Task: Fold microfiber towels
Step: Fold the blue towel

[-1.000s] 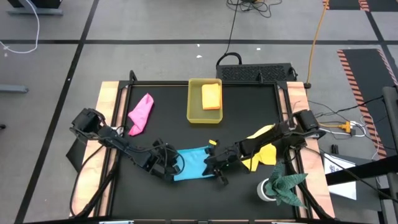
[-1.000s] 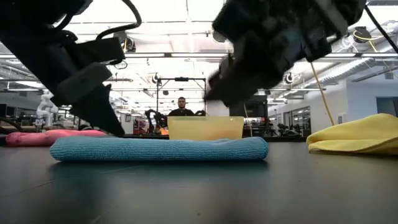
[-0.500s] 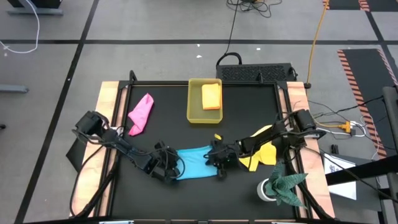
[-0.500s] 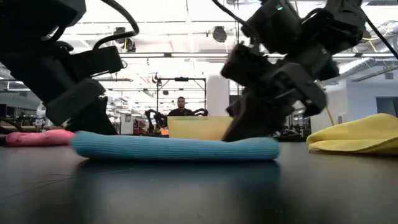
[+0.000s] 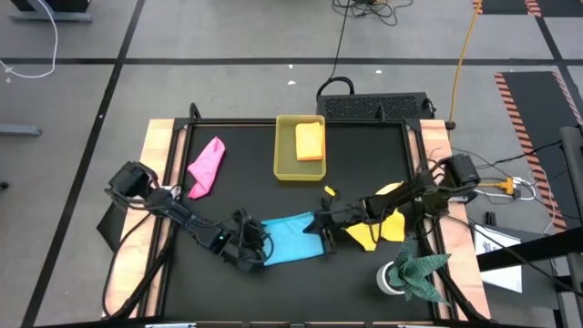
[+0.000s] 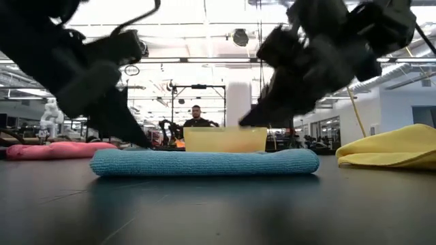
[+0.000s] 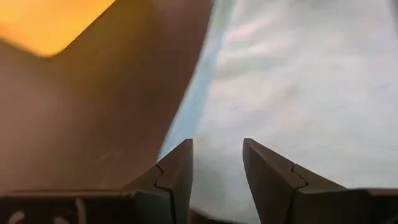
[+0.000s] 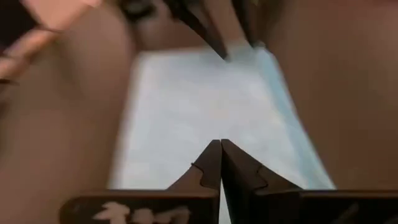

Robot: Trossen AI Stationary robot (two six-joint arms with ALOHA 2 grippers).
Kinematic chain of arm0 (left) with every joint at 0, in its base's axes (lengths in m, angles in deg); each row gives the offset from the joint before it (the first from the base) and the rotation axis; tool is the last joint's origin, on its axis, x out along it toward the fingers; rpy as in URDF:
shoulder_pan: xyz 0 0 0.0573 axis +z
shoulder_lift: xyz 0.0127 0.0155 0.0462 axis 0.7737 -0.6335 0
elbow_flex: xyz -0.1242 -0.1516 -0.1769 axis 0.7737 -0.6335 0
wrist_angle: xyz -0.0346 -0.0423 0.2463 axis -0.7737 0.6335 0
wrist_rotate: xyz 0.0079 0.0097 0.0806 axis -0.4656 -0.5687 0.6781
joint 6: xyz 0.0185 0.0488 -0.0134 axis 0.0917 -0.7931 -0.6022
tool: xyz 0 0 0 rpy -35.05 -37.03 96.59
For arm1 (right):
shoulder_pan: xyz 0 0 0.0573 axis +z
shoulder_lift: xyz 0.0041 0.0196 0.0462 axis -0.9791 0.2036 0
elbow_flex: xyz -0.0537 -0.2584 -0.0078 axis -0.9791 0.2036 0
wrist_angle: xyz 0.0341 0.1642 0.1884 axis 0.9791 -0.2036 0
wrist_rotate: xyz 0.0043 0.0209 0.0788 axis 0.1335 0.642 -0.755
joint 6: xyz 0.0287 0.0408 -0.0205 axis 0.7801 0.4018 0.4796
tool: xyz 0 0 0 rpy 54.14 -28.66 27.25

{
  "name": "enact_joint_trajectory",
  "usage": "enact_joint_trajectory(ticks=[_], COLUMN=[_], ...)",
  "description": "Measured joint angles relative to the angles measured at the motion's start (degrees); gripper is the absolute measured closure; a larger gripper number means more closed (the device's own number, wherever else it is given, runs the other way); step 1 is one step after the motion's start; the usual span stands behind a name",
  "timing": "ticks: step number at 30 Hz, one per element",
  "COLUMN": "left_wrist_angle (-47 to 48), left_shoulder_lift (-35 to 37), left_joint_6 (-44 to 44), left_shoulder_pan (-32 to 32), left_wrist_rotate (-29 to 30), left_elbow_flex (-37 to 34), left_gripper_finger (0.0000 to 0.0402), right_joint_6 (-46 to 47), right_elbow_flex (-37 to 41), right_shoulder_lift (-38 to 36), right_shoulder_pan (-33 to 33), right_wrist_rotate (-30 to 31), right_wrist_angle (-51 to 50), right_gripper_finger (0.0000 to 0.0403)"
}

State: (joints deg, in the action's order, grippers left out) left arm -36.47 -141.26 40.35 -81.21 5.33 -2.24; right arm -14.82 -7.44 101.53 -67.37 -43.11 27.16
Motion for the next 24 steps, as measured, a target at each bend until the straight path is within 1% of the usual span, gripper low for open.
enact_joint_trajectory(ticks=[3, 5, 10, 14, 16, 19, 21, 23, 24], left_wrist_angle=[3.11, 5.85, 10.41, 9.12, 5.59, 1.89, 0.15, 1.26, 1.25], left_shoulder_lift=[-0.48, -0.89, 0.97, 3.16, 3.32, 3.11, 2.21, 1.7, 1.26], left_joint_6=[3.49, 5.97, 9.91, 10.52, 7.96, 3.3, 0.74, 0.03, 0.03], left_shoulder_pan=[0.53, 0.61, -0.7, -3.06, -3.88, -3.93, -2.45, -0.29, 1.1], left_wrist_rotate=[0.04, 0.0, -0.19, 1.38, 2.05, 2.11, 2.56, 3.09, 2.92], left_elbow_flex=[0.04, 0.01, 0.0, 0.02, 0.02, 0.02, 0.14, -0.01, 0.01], left_gripper_finger=[0.0259, 0.0259, 0.0259, 0.0259, 0.0259, 0.0259, 0.0259, 0.0259, 0.0259], right_joint_6=[1.01, 1.1, 0.78, -0.15, 0.47, 1.12, 1.14, 1.56, 1.74], right_elbow_flex=[0.0, 0.02, -0.04, 0.05, -0.02, -0.02, -0.02, -0.02, -0.02], right_shoulder_lift=[4.0, 6.02, 6.6, 2.91, 0.74, -0.63, -0.66, 0.23, 0.81], right_shoulder_pan=[-1.44, -2.56, -4.07, -3.81, -3.04, -1.19, 0.49, 2.36, 3.26], right_wrist_rotate=[6.86, 8.73, 9.0, 8.84, 5.2, -3.93, -9.33, -12.07, -12.22], right_wrist_angle=[0.06, 0.04, 0.43, 0.55, 0.4, 0.86, 0.56, -0.46, -1.43], right_gripper_finger=[0.0403, 0.0403, 0.0403, 0.0403, 0.0403, 0.0403, 0.0403, 0.0403, 0.0403])
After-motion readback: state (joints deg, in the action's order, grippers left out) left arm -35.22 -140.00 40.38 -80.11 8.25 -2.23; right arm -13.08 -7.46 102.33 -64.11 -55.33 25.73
